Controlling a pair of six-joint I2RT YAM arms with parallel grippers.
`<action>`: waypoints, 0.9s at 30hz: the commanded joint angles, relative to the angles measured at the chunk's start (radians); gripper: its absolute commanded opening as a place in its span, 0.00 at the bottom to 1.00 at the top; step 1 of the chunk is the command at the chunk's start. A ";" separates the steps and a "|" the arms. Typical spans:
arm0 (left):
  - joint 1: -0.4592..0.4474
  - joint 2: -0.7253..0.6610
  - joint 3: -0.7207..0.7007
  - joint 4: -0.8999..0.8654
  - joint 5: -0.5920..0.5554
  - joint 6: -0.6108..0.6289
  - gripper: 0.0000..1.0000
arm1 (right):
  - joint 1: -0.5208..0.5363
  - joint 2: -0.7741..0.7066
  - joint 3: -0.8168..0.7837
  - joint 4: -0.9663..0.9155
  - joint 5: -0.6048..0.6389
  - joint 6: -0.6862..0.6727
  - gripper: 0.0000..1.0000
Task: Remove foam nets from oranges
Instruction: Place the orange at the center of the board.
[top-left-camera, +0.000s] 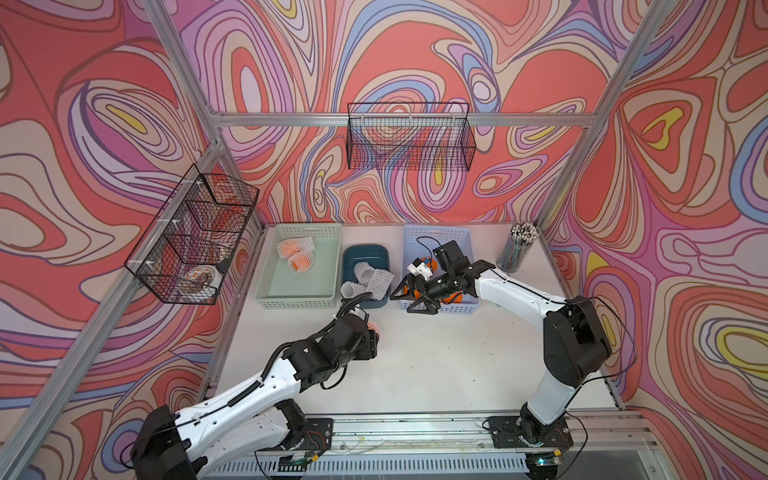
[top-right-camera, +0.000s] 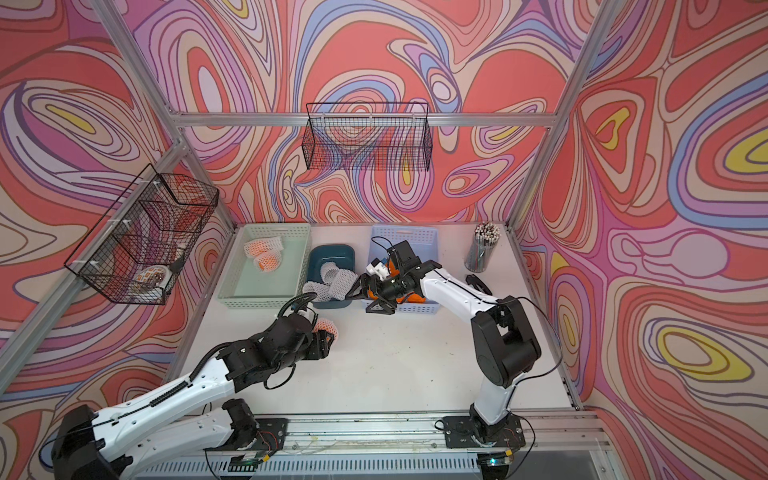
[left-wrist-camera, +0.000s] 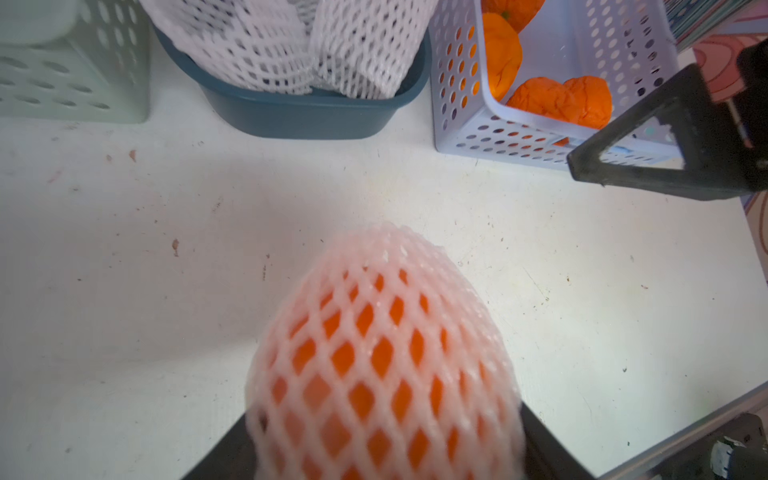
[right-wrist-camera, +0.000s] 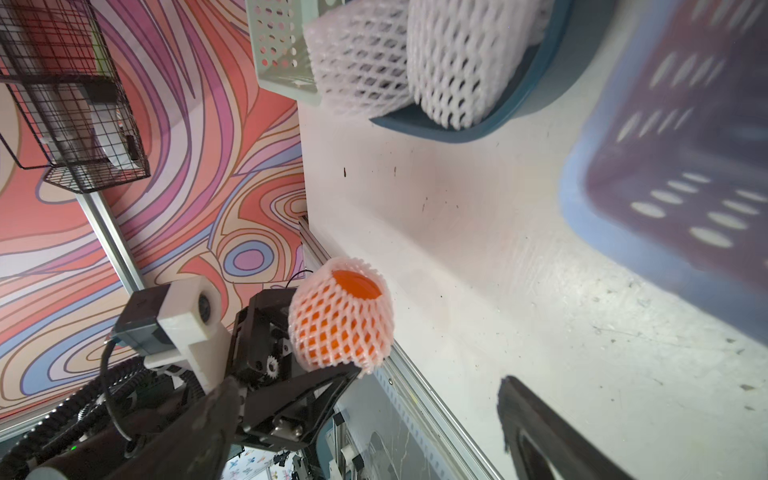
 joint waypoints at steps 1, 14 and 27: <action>-0.008 0.064 -0.036 0.121 0.016 -0.097 0.68 | 0.022 0.012 -0.016 -0.043 0.046 -0.043 0.98; -0.010 0.215 -0.077 0.190 0.118 -0.195 0.76 | 0.037 0.057 -0.031 -0.087 0.092 -0.083 0.97; 0.008 0.176 -0.033 0.077 0.186 -0.273 0.92 | 0.041 0.033 -0.049 -0.121 0.117 -0.132 0.97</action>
